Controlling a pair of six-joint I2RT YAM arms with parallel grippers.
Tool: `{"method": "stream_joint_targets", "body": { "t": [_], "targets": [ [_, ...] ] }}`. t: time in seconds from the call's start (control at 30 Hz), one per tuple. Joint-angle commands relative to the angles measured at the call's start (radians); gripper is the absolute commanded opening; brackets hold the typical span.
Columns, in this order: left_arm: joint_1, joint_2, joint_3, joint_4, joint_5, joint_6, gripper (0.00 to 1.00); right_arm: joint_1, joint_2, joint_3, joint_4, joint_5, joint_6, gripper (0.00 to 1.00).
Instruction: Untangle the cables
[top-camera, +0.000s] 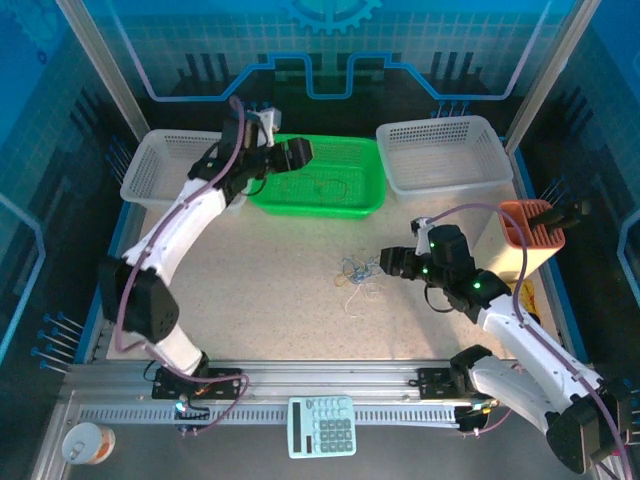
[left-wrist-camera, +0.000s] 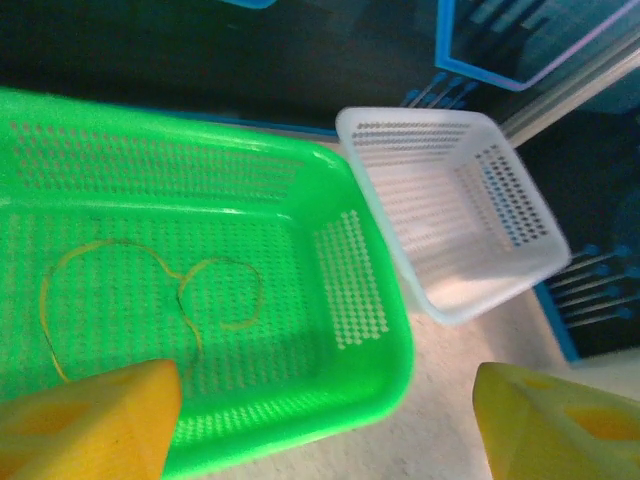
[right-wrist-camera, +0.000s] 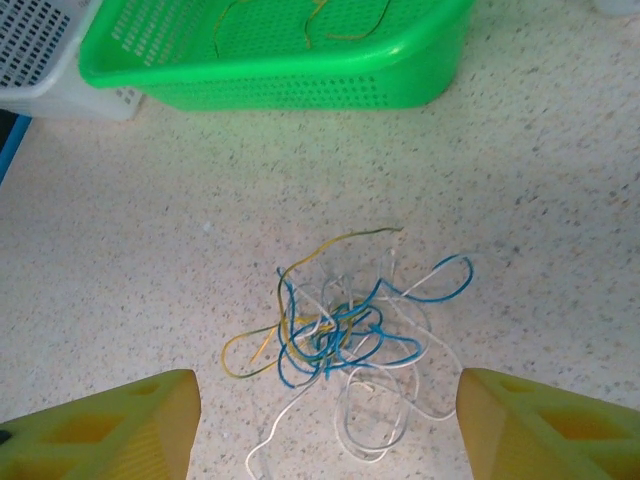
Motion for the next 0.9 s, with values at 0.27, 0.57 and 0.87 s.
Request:
{"method": "stream_joint_targets", "body": {
  "t": [0.27, 0.57, 0.87],
  "targets": [
    [-0.101, -0.326, -0.544, 0.275, 0.085, -0.226, 0.81, 0.358, 0.053, -0.168, 0.095, 0.165, 0.214, 0.66],
    [-0.099, -0.504, -0.68, 0.265, 0.005, -0.226, 0.83, 0.533, 0.332, -0.118, 0.24, 0.319, 0.242, 0.6],
    [-0.097, -0.552, -0.693, 0.243, -0.001, -0.218, 0.84, 0.547, 0.491, -0.034, 0.291, 0.355, 0.237, 0.56]
  ]
}}
